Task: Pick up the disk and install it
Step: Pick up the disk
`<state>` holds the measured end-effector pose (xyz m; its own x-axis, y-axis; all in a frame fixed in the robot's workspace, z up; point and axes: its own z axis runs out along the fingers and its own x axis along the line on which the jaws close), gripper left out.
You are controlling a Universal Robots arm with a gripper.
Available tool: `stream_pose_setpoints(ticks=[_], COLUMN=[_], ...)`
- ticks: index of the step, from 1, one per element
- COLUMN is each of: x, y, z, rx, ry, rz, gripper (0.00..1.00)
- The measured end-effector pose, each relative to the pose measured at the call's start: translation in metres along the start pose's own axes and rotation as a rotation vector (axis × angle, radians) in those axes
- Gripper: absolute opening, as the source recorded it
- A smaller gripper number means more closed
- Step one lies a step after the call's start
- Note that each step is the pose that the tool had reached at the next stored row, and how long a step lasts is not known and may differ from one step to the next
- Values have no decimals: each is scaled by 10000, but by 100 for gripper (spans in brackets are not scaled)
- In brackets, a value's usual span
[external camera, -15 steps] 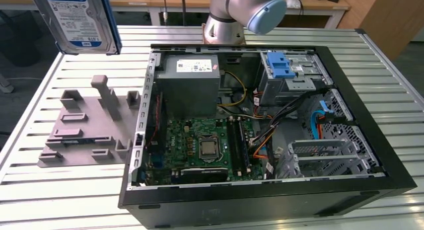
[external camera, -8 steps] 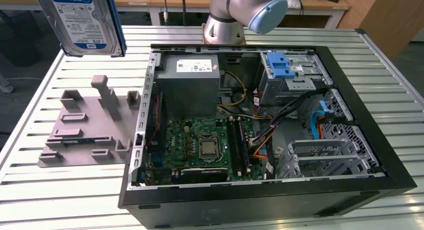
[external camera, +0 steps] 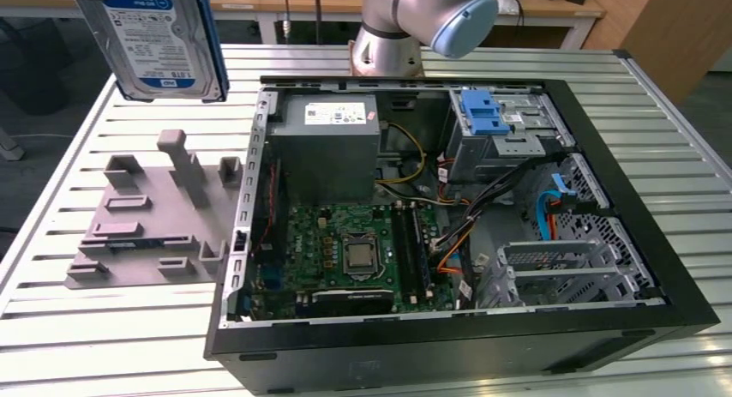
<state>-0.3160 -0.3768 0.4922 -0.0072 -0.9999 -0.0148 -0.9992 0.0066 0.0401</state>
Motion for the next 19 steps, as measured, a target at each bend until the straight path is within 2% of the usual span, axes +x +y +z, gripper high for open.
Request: stream_pose_setpoints(ticks=[6, 9, 15, 19], x=[37, 38, 39, 40], y=[-79, -73, -32, -32], z=[-4, -7, -7, -7], rx=[-30, -18, 148, 154], ry=[0, -4, -37, -43], rz=[5, 5, -10, -11], gripper=[36, 36, 36, 36])
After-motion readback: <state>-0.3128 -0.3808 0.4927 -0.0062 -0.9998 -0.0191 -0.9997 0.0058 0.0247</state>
